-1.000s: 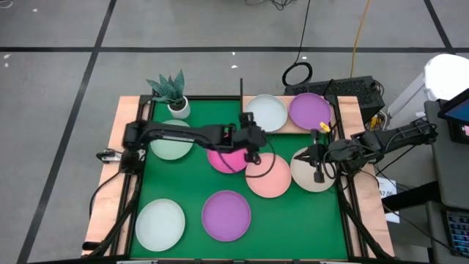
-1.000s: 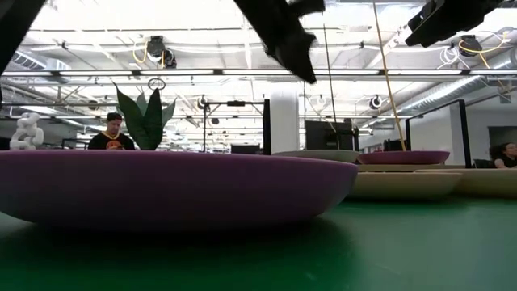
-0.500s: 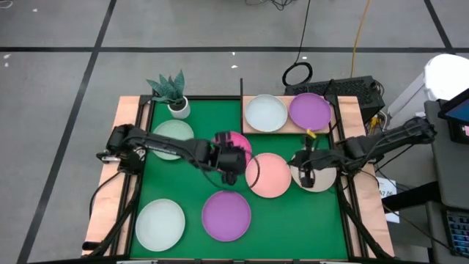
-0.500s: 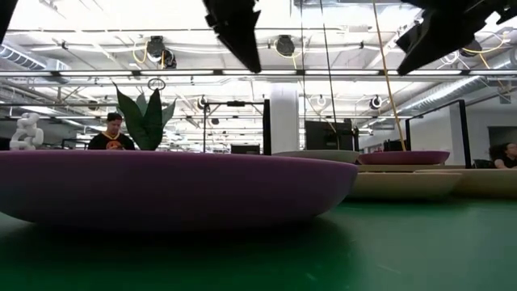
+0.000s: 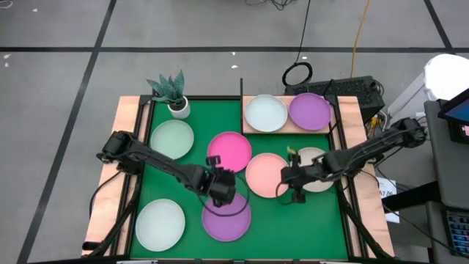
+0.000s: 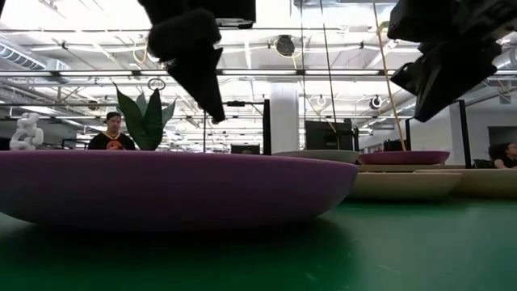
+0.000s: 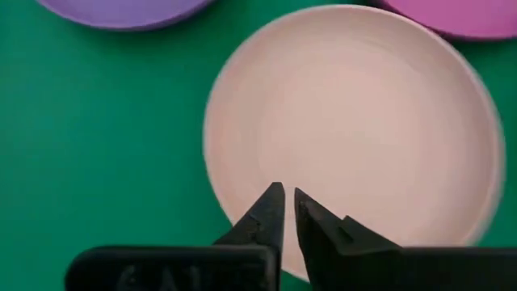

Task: Place and stack plates onto a shelf
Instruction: Stack the orange plate on top of the purple plate on the shelf

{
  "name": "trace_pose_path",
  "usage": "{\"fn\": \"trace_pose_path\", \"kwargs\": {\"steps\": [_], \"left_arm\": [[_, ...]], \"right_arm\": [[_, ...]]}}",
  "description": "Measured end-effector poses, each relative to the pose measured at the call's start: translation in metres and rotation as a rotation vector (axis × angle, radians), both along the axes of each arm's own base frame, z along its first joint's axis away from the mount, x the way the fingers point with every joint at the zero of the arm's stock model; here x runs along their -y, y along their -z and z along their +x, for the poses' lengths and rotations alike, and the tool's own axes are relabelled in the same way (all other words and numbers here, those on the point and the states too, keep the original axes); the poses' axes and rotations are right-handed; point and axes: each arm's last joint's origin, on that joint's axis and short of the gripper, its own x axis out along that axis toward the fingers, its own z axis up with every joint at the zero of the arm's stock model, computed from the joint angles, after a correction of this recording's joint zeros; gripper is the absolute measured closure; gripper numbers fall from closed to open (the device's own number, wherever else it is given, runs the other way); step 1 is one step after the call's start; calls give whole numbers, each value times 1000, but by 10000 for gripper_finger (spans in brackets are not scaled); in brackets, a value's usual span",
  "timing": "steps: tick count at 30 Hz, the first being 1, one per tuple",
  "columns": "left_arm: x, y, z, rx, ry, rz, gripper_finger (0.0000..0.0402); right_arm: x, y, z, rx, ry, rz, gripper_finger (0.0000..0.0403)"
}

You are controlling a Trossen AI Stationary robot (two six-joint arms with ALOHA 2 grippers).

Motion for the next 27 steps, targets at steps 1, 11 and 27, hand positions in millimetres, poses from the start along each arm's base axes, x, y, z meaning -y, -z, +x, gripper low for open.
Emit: {"fn": "trace_pose_path", "kwargs": {"steps": [1,11,27], "left_arm": [[5,0,-2,3,10,-3,282],[42,-5,-13,46,105,-28,282],[50,-6,-11,97,121,-50,282]], "right_arm": [[-2,1,3,9,-10,8,374],[-24,13,17,43,-137,92,305],[-45,40,16,-28,-238,-118,297]]}}
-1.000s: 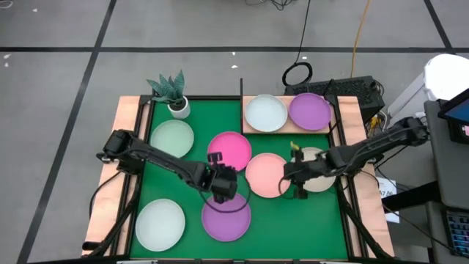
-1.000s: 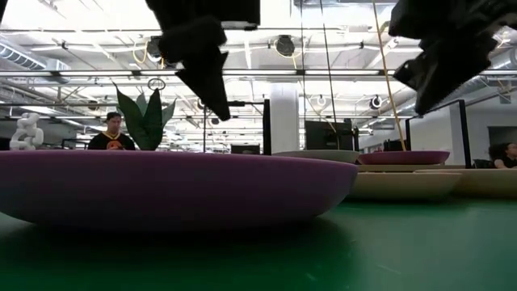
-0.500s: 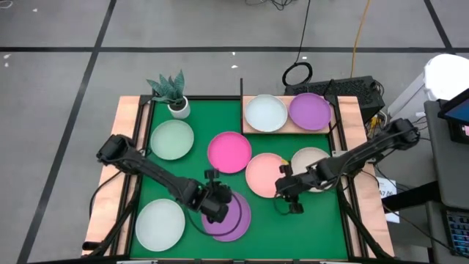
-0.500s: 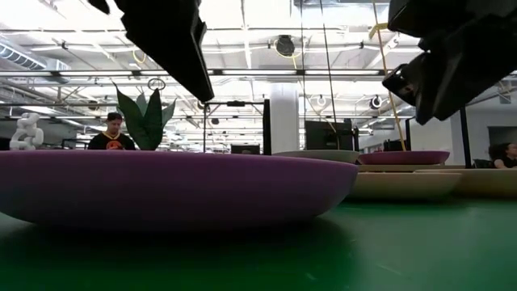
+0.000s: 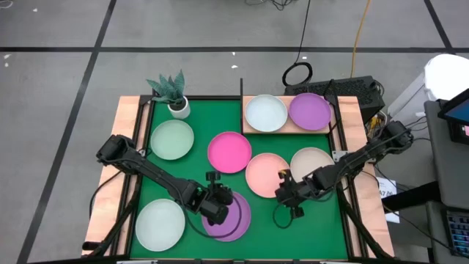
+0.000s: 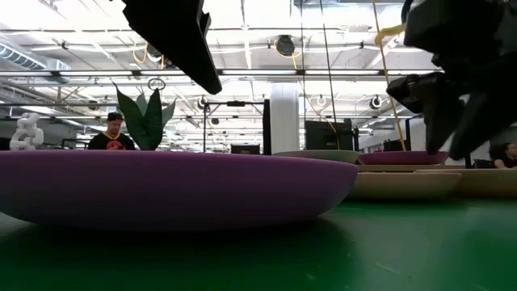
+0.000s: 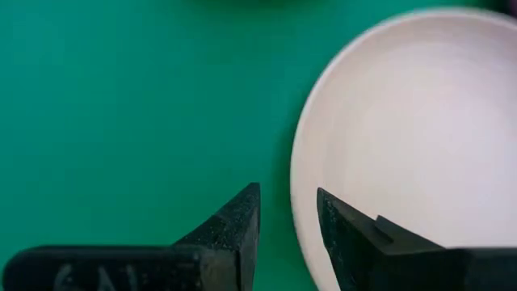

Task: Place and stack plates onto a shelf
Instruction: Stack the orange plate on top of the purple plate on the shelf

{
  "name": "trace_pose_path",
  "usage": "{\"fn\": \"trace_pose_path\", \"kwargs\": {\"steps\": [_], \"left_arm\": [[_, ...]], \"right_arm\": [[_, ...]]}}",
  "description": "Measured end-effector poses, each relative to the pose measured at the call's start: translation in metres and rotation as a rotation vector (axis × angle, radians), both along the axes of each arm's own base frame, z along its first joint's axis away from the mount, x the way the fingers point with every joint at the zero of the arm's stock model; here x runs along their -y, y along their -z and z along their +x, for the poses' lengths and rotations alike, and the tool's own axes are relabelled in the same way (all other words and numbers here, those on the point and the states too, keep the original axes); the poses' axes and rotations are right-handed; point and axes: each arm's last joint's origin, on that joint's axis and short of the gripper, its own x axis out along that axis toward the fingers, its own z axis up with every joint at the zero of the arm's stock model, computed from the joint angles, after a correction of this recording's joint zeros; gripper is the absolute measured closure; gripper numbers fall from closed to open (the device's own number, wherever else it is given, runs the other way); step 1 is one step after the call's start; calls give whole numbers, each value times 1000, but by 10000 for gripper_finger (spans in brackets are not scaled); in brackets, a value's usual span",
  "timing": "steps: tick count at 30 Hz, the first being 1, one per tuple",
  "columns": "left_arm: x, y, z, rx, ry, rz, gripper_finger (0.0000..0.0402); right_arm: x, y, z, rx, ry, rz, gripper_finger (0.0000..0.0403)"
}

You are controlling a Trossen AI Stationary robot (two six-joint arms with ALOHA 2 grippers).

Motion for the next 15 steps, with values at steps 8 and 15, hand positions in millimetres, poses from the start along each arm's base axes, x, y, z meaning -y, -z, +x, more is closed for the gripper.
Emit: {"fn": "trace_pose_path", "kwargs": {"steps": [8,15], "left_arm": [[2,-1,3,35,-1,-21,282],[7,-2,1,45,12,-26,282]], "right_arm": [[-2,18,4,-70,10,-23,298],[-2,27,6,-89,37,-59,312]]}}
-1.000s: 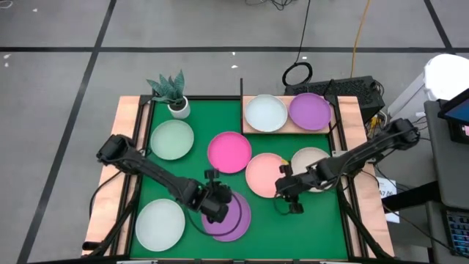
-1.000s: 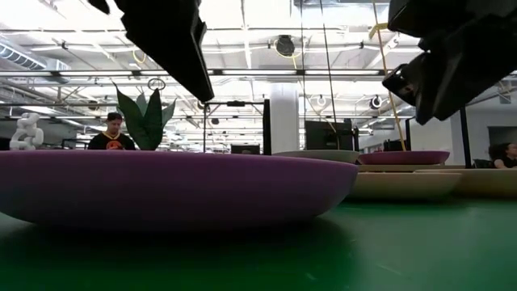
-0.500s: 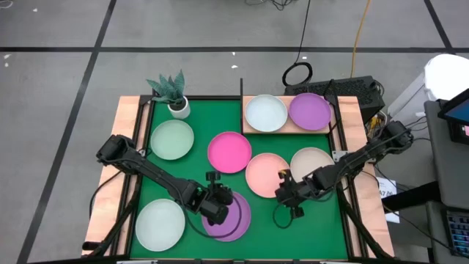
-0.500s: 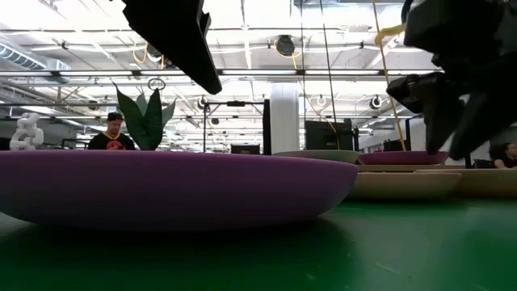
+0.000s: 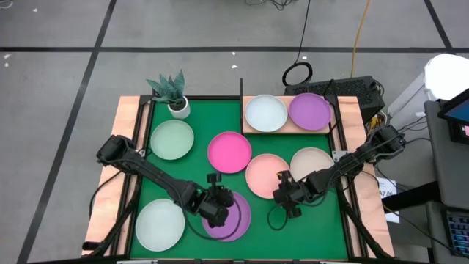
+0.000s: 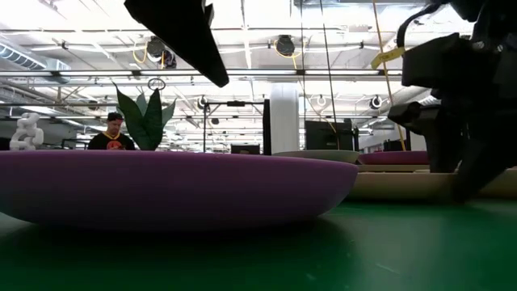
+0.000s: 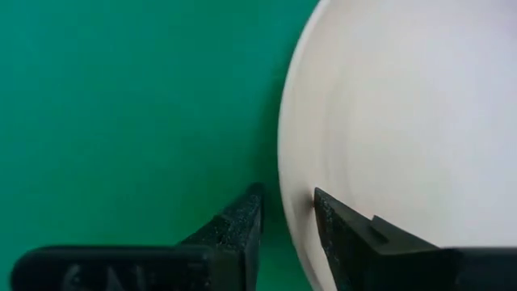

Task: Place and stack plates onto a shelf
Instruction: Stack the orange plate on top of the purple plate on the shelf

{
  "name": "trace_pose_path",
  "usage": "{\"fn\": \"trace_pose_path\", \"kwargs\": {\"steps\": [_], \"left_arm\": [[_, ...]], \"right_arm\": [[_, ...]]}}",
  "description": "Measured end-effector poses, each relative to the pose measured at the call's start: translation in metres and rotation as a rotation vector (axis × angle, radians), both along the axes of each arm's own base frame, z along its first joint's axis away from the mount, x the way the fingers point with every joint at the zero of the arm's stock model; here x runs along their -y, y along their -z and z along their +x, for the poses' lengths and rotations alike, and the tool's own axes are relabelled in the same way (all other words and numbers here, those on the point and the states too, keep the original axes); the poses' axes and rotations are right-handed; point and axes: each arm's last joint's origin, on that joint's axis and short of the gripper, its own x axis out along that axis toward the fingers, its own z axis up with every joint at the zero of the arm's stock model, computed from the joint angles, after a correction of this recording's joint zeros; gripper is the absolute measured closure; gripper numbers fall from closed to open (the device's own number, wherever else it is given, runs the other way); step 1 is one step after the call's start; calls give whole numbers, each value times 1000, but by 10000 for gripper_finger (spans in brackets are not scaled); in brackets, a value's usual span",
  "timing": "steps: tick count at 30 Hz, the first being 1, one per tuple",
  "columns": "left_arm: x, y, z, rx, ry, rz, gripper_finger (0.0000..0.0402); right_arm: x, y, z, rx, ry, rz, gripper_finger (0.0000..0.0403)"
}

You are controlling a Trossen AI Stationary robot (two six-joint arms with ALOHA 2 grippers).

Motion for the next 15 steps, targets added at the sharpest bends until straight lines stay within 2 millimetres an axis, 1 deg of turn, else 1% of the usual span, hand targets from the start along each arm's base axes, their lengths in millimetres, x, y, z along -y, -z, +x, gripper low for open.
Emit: {"fn": "trace_pose_path", "kwargs": {"steps": [2,6,10,15], "left_arm": [[1,0,-1,0,4,0,282],[2,0,-1,0,5,0,282],[2,0,-1,1,5,-1,282],[2,0,-1,0,9,2,282]], "right_arm": [[0,-1,1,8,10,8,333],[0,-1,1,18,14,0,388],[-1,-4,2,26,16,-1,390],[-6,-21,12,28,12,15,399]]}}
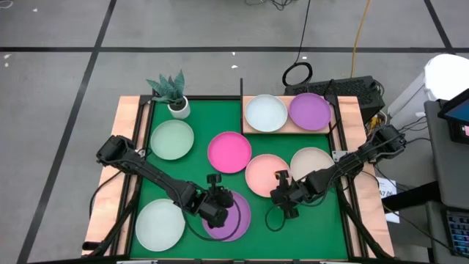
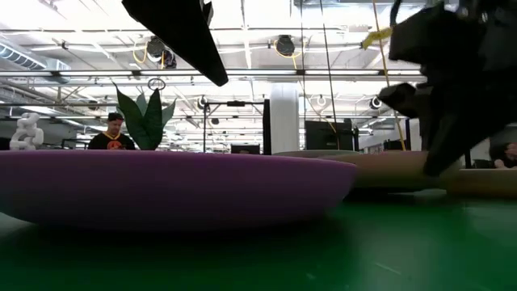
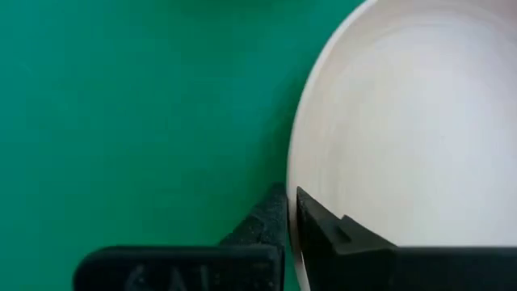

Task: Place and stack plates onto a shelf
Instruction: Stack the orange plate on top of the purple plate on the shelf

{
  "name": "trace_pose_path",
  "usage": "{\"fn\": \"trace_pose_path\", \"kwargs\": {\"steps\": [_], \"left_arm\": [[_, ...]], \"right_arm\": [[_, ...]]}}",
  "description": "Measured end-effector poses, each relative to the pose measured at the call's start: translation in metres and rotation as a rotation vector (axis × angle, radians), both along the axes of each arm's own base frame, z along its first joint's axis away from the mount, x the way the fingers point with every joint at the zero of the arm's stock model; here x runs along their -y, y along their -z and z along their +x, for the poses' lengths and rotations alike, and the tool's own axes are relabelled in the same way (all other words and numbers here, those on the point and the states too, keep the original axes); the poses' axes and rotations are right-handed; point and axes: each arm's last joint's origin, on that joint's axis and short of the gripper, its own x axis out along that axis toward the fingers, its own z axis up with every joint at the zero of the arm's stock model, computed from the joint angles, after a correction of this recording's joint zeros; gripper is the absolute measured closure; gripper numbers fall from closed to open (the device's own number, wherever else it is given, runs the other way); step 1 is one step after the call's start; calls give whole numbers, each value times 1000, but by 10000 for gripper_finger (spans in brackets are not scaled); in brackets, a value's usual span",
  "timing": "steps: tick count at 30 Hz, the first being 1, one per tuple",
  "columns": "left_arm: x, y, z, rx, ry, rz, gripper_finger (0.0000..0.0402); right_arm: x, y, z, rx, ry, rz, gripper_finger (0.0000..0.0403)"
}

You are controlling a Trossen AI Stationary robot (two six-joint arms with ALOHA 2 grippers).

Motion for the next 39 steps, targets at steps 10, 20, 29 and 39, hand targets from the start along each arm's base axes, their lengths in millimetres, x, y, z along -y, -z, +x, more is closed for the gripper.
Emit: {"fn": "trace_pose_path", "kwargs": {"steps": [10,20,29,39], "left_arm": [[0,0,0,0,-1,0,282],[0,0,0,0,-1,0,282],[1,0,1,12,-5,-9,282],[1,0,1,14,-6,-11,282]], "right_arm": [[-8,-51,14,-66,5,-14,402],[3,-106,8,-193,109,-184,402],[50,-140,-14,-212,286,-280,402],[115,-173,-42,-22,486,-373,403]]}}
